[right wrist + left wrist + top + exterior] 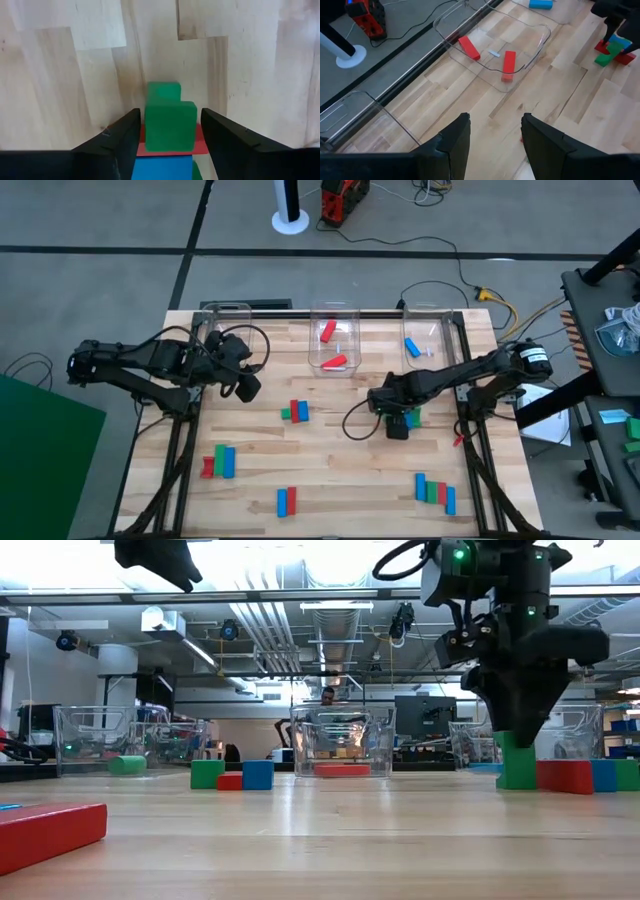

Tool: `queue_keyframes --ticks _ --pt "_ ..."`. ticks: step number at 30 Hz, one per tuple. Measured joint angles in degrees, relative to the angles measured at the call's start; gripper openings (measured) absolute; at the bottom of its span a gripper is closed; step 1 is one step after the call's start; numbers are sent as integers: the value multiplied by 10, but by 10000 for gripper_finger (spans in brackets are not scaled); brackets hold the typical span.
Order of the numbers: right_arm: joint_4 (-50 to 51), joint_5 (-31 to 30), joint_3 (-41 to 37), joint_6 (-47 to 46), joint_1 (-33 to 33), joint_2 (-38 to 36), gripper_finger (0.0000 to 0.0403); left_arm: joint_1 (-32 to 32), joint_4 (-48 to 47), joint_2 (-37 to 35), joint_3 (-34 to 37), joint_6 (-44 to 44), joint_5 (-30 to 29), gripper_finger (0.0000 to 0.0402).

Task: Sort blocks
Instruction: Put the green wooden block into the left transparent bin

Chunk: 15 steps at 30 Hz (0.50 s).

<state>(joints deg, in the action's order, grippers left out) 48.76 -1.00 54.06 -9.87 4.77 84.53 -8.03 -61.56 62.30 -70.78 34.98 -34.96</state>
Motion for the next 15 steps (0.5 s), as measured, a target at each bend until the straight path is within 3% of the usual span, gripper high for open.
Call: queue_keyframes --ticks 12,15 --pt "-2 15 -1 5 -12 0 126 0 0 0 0 0 0 155" --pt "-2 15 -1 6 -12 0 125 0 0 0 0 0 0 155"
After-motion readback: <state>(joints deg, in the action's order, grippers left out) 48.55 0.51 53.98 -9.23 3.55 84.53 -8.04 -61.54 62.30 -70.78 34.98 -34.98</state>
